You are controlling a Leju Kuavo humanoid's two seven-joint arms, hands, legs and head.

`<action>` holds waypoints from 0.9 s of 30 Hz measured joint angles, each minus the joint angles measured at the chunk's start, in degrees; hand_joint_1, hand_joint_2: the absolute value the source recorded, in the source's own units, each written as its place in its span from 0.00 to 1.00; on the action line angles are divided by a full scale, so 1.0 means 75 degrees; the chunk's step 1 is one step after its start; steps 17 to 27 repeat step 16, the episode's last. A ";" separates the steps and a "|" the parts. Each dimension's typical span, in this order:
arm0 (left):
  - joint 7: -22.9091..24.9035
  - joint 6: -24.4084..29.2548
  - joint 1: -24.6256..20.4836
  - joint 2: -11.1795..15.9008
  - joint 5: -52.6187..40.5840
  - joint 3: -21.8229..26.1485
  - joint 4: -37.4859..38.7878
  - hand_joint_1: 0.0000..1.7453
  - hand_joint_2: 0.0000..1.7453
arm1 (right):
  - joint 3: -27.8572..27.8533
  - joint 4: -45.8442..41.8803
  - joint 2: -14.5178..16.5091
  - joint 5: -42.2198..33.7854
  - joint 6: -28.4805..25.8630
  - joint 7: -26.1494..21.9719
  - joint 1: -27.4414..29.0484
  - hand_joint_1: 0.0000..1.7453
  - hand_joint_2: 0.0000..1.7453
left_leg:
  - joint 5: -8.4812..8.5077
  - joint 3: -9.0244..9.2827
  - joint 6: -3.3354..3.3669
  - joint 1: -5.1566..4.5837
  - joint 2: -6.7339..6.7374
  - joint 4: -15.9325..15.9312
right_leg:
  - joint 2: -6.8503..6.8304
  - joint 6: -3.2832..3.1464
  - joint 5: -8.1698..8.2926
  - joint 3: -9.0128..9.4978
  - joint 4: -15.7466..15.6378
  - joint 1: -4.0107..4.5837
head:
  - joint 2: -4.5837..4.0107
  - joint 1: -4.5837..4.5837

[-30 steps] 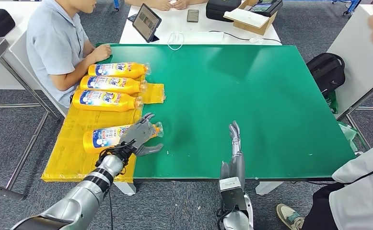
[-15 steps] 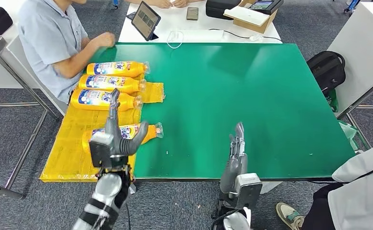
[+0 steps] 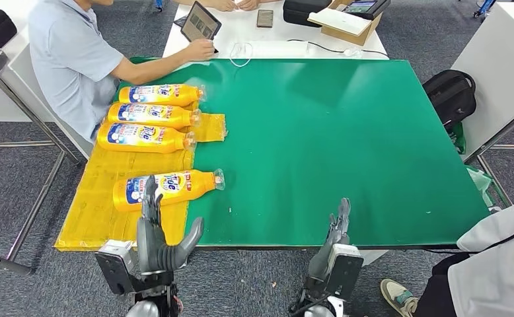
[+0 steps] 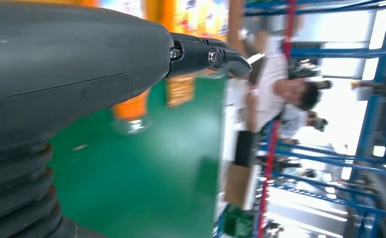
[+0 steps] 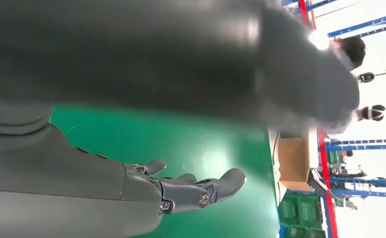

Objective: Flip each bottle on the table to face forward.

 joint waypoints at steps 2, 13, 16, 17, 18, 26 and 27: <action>0.0026 -0.0074 0.0134 0.0089 0.0252 -0.0065 -0.0001 0.00 1.00 | 0.0137 -0.0148 -0.0117 0.0190 0.0085 0.0047 0.0132 0.00 1.00 | -0.0001 -0.0002 -0.0001 0.0000 0.0000 0.0000 | 0.0000 0.0000 -0.0001 -0.0003 -0.0001 0.0000 | 0.0000 0.0001; -0.0224 0.0219 0.0346 0.0321 0.0113 -0.0297 -0.0003 0.00 1.00 | 0.0950 -0.0186 -0.0541 0.1823 -0.0345 0.0283 0.0351 0.00 1.00 | 0.0000 -0.0001 0.0000 0.0000 0.0000 0.0000 | 0.0000 0.0000 0.0001 0.0000 -0.0001 0.0000 | 0.0000 0.0001; -0.0386 0.0558 0.0348 0.0345 -0.0243 -0.0355 -0.0002 0.00 1.00 | 0.0942 -0.0142 -0.0480 0.2349 -0.0392 0.0183 0.0372 0.00 1.00 | 0.0000 -0.0001 0.0000 0.0000 0.0000 0.0000 | 0.0000 0.0000 0.0001 0.0000 -0.0001 0.0000 | 0.0000 0.0001; -0.0386 0.0558 0.0348 0.0345 -0.0243 -0.0355 -0.0002 0.00 1.00 | 0.0942 -0.0142 -0.0480 0.2349 -0.0392 0.0183 0.0372 0.00 1.00 | 0.0000 -0.0001 0.0000 0.0000 0.0000 0.0000 | 0.0000 0.0000 0.0001 0.0000 -0.0001 0.0000 | 0.0000 0.0001; -0.0386 0.0558 0.0348 0.0345 -0.0243 -0.0355 -0.0002 0.00 1.00 | 0.0942 -0.0142 -0.0480 0.2349 -0.0392 0.0183 0.0372 0.00 1.00 | 0.0000 -0.0001 0.0000 0.0000 0.0000 0.0000 | 0.0000 0.0000 0.0001 0.0000 -0.0001 0.0000 | 0.0000 0.0001; -0.0386 0.0558 0.0348 0.0345 -0.0243 -0.0355 -0.0002 0.00 1.00 | 0.0942 -0.0142 -0.0480 0.2349 -0.0392 0.0183 0.0372 0.00 1.00 | 0.0000 -0.0001 0.0000 0.0000 0.0000 0.0000 | 0.0000 0.0000 0.0001 0.0000 -0.0001 0.0000 | 0.0000 0.0001; -0.0386 0.0558 0.0348 0.0345 -0.0243 -0.0355 -0.0002 0.00 1.00 | 0.0942 -0.0142 -0.0480 0.2349 -0.0392 0.0183 0.0372 0.00 1.00 | 0.0000 -0.0001 0.0000 0.0000 0.0000 0.0000 | 0.0000 0.0000 0.0001 0.0000 -0.0001 0.0000 | 0.0000 0.0001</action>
